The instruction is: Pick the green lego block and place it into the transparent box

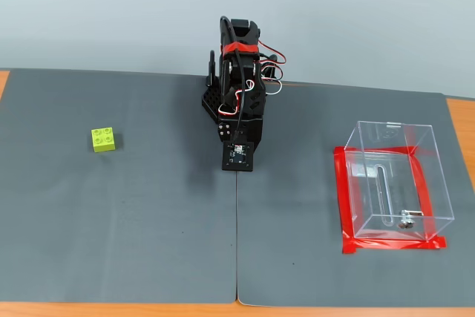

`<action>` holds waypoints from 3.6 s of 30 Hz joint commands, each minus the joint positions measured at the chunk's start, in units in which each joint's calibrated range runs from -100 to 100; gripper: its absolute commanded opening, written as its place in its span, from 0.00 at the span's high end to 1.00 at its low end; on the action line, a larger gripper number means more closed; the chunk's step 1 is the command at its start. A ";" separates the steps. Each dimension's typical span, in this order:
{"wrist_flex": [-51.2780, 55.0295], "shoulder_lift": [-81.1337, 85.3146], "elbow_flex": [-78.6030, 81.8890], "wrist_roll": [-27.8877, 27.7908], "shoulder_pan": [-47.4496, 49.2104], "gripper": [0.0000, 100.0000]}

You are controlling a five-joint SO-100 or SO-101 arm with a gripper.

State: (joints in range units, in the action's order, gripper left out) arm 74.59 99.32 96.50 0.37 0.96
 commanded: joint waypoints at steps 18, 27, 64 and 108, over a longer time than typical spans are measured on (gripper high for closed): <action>0.33 0.00 -4.10 -0.08 -0.25 0.98; 0.33 0.00 -4.10 -0.08 -0.25 0.98; 0.33 0.00 -4.10 -0.08 -0.25 0.98; -7.57 -25.86 -30.15 0.49 -4.58 0.98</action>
State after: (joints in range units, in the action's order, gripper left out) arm 67.82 79.95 74.49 0.66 -1.11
